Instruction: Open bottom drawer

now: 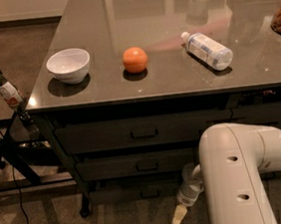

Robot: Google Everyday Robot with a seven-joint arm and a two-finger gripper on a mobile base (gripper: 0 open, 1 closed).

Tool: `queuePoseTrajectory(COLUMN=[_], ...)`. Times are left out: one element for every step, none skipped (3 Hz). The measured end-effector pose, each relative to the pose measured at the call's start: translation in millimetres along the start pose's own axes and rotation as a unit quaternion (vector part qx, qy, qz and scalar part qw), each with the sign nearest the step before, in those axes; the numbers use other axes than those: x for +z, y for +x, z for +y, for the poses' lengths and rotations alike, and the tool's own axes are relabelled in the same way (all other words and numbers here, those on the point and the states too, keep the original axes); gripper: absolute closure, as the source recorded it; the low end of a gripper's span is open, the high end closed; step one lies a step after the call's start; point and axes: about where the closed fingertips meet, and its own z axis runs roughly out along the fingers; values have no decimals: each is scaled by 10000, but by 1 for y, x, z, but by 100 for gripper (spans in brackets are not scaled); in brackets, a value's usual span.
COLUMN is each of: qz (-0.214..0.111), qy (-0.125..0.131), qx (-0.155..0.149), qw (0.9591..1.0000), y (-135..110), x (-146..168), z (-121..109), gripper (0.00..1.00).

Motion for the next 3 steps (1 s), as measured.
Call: queuePoseTrajectory(qz=[-219, -317, -284], qy=[326, 597, 679], qx=[-53, -75, -85], qw=[9992, 9977, 9973], y=[-20, -30, -33], x=[-17, -33, -29], z=[-19, -36, -43], gripper=[0, 0, 0])
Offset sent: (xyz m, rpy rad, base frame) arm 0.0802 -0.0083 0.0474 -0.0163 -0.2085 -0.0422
